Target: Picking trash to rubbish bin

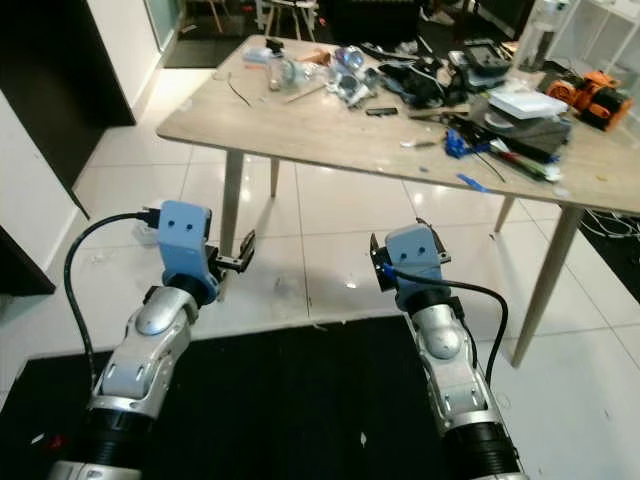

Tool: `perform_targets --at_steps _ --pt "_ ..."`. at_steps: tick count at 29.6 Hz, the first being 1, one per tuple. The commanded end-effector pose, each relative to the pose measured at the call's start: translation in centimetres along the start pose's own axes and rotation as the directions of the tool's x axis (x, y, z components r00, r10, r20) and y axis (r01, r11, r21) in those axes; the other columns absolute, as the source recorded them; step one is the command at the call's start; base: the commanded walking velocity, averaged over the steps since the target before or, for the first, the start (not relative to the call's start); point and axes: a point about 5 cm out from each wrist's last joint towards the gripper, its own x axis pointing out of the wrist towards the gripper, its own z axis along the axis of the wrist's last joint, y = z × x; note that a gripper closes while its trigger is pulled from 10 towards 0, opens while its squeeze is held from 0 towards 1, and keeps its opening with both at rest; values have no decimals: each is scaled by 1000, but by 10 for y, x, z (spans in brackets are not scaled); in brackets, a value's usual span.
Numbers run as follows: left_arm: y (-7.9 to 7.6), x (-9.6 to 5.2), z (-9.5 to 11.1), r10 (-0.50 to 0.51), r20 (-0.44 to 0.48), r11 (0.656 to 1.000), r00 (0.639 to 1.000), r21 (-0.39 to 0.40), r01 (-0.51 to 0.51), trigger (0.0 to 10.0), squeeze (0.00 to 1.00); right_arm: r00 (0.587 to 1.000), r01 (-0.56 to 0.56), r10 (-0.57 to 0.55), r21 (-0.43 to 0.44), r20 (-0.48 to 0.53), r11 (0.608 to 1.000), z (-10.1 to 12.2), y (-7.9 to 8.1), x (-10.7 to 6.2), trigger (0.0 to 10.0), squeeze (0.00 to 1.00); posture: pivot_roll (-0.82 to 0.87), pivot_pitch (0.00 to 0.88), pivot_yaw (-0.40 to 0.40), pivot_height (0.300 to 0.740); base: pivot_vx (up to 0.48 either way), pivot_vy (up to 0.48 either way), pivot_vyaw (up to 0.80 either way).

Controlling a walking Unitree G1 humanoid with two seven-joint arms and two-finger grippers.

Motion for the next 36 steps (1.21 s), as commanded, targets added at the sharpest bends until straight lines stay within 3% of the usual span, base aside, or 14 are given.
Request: perform_targets --at_steps 1,4,12,21,36 --pt "-3 -3 -4 -15 -20 1000 1000 5 16 10000 0 999 18 -19 -8 -36 1000 -6 -6 -4 10000 0 -1 98 -1 740 322 0 -800" --pt "-4 -3 -4 -20 -20 1000 1000 7 20 10000 0 999 25 -26 -17 -41 1000 -7 -7 -5 10000 0 -2 96 0 740 322 0 -800" --pt "-5 -4 -3 -31 -19 999 999 11 31 10000 0 998 40 -41 -19 -42 999 -7 -10 -7 10000 0 -12 92 5 740 324 0 0" --pt "-6 -4 -2 -33 -15 999 999 10 33 10000 0 997 47 -49 -22 -57 999 -8 -12 -8 10000 0 -11 89 2 740 324 0 -678" --pt "-6 -4 -1 -32 -14 999 999 6 32 10000 0 996 60 -61 -16 -60 998 -7 -14 -6 10000 0 -12 88 -1 740 325 0 0"
